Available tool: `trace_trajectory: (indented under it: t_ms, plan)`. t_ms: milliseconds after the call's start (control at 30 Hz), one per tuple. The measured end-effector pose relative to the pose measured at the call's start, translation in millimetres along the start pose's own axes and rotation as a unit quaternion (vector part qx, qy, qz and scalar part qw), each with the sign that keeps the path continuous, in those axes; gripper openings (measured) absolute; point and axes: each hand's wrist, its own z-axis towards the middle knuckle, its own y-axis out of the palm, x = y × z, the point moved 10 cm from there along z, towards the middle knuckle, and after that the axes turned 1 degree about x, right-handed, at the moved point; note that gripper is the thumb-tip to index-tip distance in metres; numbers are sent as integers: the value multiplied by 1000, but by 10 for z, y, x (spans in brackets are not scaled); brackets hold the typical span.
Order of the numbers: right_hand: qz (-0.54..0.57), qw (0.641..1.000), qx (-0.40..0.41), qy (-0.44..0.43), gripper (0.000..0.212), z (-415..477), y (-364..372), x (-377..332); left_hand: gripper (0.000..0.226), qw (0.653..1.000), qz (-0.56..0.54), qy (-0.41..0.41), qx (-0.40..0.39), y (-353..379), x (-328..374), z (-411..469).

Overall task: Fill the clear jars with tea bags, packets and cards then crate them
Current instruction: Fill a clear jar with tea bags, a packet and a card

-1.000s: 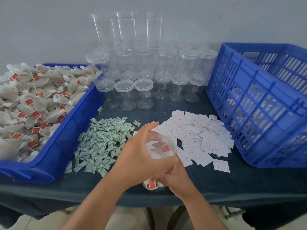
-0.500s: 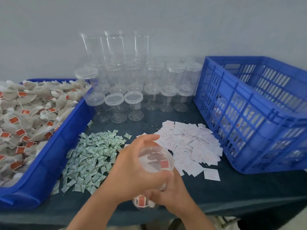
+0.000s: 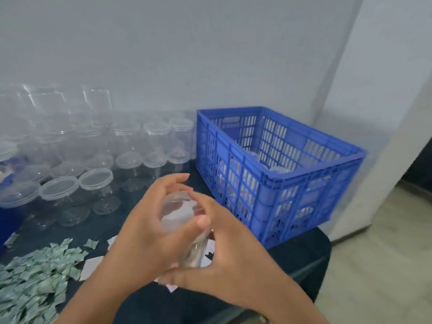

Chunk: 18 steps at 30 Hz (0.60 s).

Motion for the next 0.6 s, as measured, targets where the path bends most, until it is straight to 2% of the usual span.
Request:
trace_trajectory:
  t_ms: [67, 167, 233, 333, 400, 467, 533, 600]
  plan:
    - [-44, 998, 39, -6, 85, 149, -335, -88, 64, 999, -2, 38, -15, 118, 227, 280]
    - [-76, 994, 79, 30, 100, 397, -894, 28, 54, 992, -90, 78, -28, 278, 547, 721]
    - [-88, 989, 117, 32, 102, 579, -1297, 37, 50, 984, -147, 95, 39, 283, 663, 1029]
    - [-132, 969, 206, 28, 100, 954, -1911, 12, 27, 971, -179, 72, 141, 385, 625, 1438]
    - [-213, 953, 209, 55, 106, 1313, -2190, 120, 17, 981, -133, 64, 128, 614, 535, 1678]
    - [-283, 942, 145, 104, 111, 1710, -2293, 394, 20, 995, -49, 46, 79, 877, 358, 1859]
    - [-294, 937, 91, 166, 110, 2039, -2323, 801, 31, 999, 38, 18, 31, 1107, 95, 1939]
    - [-265, 937, 83, 212, 104, 2305, -2355, 1157, 29, 994, 102, 31, -33, 1384, -103, 1941]
